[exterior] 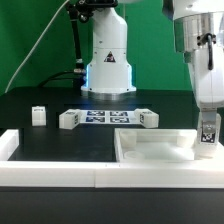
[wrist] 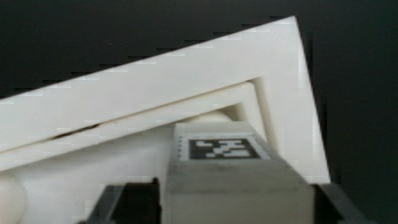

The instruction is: Assemble one leg

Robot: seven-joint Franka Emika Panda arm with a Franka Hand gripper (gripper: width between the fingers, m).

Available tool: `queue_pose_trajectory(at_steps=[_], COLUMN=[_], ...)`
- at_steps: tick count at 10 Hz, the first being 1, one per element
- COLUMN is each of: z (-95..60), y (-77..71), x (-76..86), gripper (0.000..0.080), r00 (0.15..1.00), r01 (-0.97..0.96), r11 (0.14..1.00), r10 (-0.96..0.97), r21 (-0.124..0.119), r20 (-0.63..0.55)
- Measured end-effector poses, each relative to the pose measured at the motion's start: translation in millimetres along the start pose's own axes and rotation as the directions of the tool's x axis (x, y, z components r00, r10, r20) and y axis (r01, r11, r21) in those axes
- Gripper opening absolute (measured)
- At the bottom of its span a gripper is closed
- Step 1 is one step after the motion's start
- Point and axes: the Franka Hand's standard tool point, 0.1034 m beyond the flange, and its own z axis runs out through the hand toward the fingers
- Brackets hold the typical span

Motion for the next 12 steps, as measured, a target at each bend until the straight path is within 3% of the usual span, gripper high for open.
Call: queue_pose_trajectory(at_steps=[1, 2, 3, 4, 6, 7, 9, 12], z=[-0.1, -0.9, -1.7, -1.3, -2.0, -2.9, -3.7, -4.3], y=[-0.1, -0.6, -1.1, 0.5, 2.3, 1.1, -0.8, -6.5], x=[0.1, 1.5, 2.2, -1.1, -5.4, -7.1, -11.0, -2.7], gripper=[0.0510, 0.0510, 0.0616, 0.0642, 0.0648, 0.0648, 0.0649, 0.0649], r00=[1.000, 0.993, 0.985, 0.981, 0.910, 0.839, 0.656, 0.423], r01=[0.012, 0.117, 0.170, 0.193, 0.415, 0.545, 0.754, 0.905], r11=[1.000, 0.993, 0.985, 0.981, 0.909, 0.838, 0.654, 0.421], r10=[-0.012, -0.117, -0.170, -0.193, -0.415, -0.545, -0.754, -0.905], r21=[0.000, -0.010, -0.025, -0.025, -0.041, -0.039, -0.065, -0.063], r20=[0.000, 0.002, 0.007, 0.008, 0.015, 0.019, 0.037, 0.043])
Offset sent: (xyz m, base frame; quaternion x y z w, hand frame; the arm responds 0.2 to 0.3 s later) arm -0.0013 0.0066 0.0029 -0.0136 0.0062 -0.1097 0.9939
